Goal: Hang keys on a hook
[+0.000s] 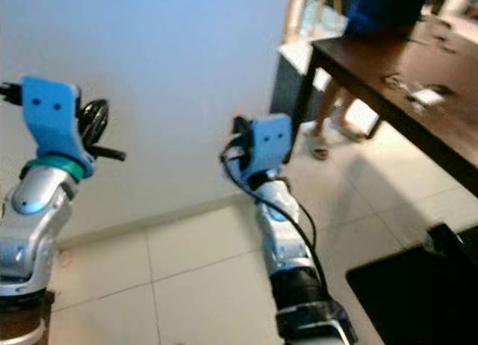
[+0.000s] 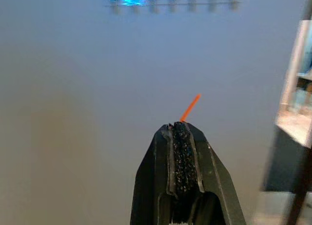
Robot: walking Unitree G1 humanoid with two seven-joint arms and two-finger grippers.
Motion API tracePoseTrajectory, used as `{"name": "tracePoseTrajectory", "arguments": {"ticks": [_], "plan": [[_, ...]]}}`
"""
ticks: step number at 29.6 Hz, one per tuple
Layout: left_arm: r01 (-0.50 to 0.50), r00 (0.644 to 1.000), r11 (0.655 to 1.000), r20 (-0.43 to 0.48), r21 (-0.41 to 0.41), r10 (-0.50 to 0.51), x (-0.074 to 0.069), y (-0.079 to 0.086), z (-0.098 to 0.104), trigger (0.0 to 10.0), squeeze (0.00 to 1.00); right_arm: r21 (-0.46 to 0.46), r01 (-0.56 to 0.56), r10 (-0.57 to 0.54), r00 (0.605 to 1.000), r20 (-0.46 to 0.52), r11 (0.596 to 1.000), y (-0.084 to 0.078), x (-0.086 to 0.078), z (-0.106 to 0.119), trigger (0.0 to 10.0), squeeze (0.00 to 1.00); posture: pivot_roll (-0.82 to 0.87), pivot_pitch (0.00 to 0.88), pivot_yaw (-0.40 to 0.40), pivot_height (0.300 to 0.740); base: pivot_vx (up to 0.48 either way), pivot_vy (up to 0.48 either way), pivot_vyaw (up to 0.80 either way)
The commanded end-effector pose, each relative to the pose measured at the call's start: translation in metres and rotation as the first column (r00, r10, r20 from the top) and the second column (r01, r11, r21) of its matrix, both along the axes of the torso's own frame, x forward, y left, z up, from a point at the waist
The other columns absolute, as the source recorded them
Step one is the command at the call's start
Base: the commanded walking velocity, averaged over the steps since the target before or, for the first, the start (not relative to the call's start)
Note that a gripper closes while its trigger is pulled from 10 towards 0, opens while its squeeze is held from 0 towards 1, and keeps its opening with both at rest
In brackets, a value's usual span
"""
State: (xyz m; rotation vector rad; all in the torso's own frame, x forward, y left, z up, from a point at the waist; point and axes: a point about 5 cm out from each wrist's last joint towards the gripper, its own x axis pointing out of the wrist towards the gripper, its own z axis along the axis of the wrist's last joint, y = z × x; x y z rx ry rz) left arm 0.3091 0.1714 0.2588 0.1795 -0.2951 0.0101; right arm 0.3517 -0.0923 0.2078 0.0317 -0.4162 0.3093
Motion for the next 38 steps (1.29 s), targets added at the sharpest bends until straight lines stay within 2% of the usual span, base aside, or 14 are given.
{"name": "tracePoseTrajectory", "arguments": {"ticks": [1, 7, 11, 13, 14, 15, 17, 20, 24, 28, 30, 31, 32, 38], "plan": [[0.033, 0.999, 0.999, -0.026, -0.01, -0.033, 0.0, -0.005, -0.009, 10.0, 0.0, -0.008, -0.006, 0.006, 1.0, -0.013, 1.0, 0.001, -0.001, -0.006, 10.0, 0.0, -0.01, 0.0, 0.07, 0.74, 0.0, 0.0, 0.77], [0.019, 1.0, 0.996, -0.015, -0.088, -0.021, 0.002, -0.005, -0.013, 10.0, 0.0, -0.018, -0.008, 0.007, 1.0, -0.018, 1.0, 0.001, -0.001, -0.009, 10.0, 0.0, -0.03, 0.0, 0.069, 0.74, 0.0, 0.0, 0.75], [0.0, 1.0, 0.995, 0.007, -0.102, 0.0, 0.002, -0.006, -0.012, 10.0, 0.0, -0.033, -0.003, 0.002, 1.0, -0.022, 0.999, 0.001, -0.002, -0.012, 10.0, 0.0, -0.04, 0.0, 0.068, 0.74, 0.0, 0.0, 0.7], [0.063, 0.998, 0.997, 0.009, -0.043, -0.063, 0.0, -0.021, -0.02, 10.0, 0.0, -0.076, 0.029, -0.038, 0.992, -0.118, 0.997, -0.007, -0.001, -0.039, 10.0, 0.0, -0.09, 0.0, 0.089, 0.74, 0.0, 0.0, 0.0], [0.063, 0.998, 0.997, 0.009, -0.043, -0.063, 0.0, -0.021, -0.02, 10.0, 0.0, -0.076, 0.029, -0.038, 0.992, -0.118, 0.997, -0.007, -0.001, -0.039, 10.0, 0.0, -0.09, 0.0, 0.089, 0.74, 0.0, 0.0, 0.0], [0.11, 0.994, 0.994, 0.016, -0.002, -0.11, -0.003, -0.031, -0.025, 10.0, 0.0, -0.098, 0.05, -0.065, 0.985, -0.16, 0.994, -0.013, -0.003, -0.054, 10.0, 0.0, -0.1, 0.0, 0.094, 0.74, 0.0, 0.0, 0.0], [0.109, 0.994, 0.994, 0.021, 0.002, -0.109, -0.003, -0.031, -0.025, 10.0, 0.0, -0.096, 0.051, -0.066, 0.985, -0.158, 0.994, -0.013, -0.003, -0.053, 10.0, 0.0, -0.1, 0.0, 0.094, 0.74, 0.0, 0.0, 0.0], [0.088, 0.995, 0.994, 0.035, 0.062, -0.09, -0.002, -0.03, -0.026, 10.0, 0.0, -0.08, 0.052, -0.062, 0.989, -0.134, 0.995, -0.012, -0.004, -0.046, 10.0, 0.0, -0.11, 0.0, 0.091, 0.74, 0.0, 0.0, 0.0], [0.08, 0.996, 0.995, 0.045, 0.064, -0.083, -0.001, -0.03, -0.026, 10.0, 0.0, -0.077, 0.053, -0.063, 0.99, -0.126, 0.996, -0.012, -0.004, -0.045, 10.0, 0.0, -0.11, 0.0, 0.089, 0.74, 0.0, 0.0, 0.0], [0.051, 0.993, 0.998, 0.102, 0.026, -0.053, 0.007, -0.04, -0.018, 10.0, 0.0, -0.105, 0.069, -0.063, 0.996, 0.062, 0.992, -0.01, -0.006, -0.006, 10.0, 0.0, -0.12, 0.0, 0.07, 0.74, 0.343, 0.12, 0.0], [0.049, 0.994, 0.998, 0.101, 0.027, -0.051, 0.009, -0.041, -0.019, 10.0, 0.0, -0.098, 0.097, -0.084, 0.987, 0.134, 0.99, -0.012, -0.007, 0.009, 10.0, 0.0, -0.13, 0.0, 0.072, 0.74, 0.398, 0.24, 0.0], [0.049, 0.994, 0.998, 0.101, 0.027, -0.051, 0.009, -0.041, -0.019, 10.0, 0.0, -0.098, 0.097, -0.084, 0.987, 0.134, 0.99, -0.012, -0.007, 0.009, 10.0, 0.0, -0.13, 0.0, 0.072, 0.74, 0.398, 0.24, 0.0], [0.048, 0.994, 0.998, 0.099, 0.031, -0.051, 0.01, -0.041, -0.02, 10.0, 0.0, -0.071, 0.135, -0.117, 0.97, 0.216, 0.988, -0.016, -0.008, 0.031, 10.0, 0.0, -0.13, 0.0, 0.085, 0.74, 0.401, 0.24, 0.0], [0.043, 0.994, 0.998, 0.097, 0.045, -0.047, 0.012, -0.037, -0.02, 10.0, 0.0, -0.039, 0.202, -0.179, 0.931, 0.319, 0.979, -0.024, -0.013, 0.057, 10.0, 0.0, -0.13, 0.0, 0.091, 0.74, 0.402, 0.243, 0.0]]}}
